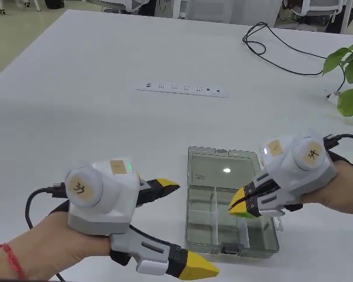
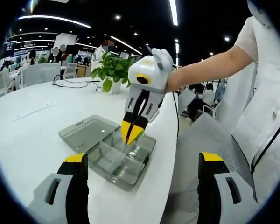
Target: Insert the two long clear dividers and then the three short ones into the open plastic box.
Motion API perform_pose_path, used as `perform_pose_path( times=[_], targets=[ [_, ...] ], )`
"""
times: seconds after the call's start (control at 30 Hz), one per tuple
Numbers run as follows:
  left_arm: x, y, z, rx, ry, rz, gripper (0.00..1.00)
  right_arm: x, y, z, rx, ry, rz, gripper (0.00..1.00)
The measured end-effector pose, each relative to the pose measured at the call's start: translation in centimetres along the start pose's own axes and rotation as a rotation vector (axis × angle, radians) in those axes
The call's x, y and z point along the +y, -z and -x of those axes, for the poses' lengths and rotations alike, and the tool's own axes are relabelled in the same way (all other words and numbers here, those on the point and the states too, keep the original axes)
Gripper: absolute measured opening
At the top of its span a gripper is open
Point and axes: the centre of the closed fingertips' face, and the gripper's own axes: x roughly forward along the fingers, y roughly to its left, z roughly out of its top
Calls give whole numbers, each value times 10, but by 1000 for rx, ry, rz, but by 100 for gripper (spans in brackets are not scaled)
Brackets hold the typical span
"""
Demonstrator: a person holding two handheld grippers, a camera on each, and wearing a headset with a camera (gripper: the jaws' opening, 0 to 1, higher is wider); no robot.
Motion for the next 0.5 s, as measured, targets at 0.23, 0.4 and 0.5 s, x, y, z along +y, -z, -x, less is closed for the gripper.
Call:
perform_pose_path(
  times=[0.23,0.4,0.5],
  targets=[
    [1,1,1,1,-2,2,100,0,8,-12,61,-2,32,3],
    [1,1,1,-1,-2,4,100,0,11,-16,83,-4,37,3],
    [0,1,1,-2,-2,5,100,0,12,-18,96,-4,47,3]
  ],
)
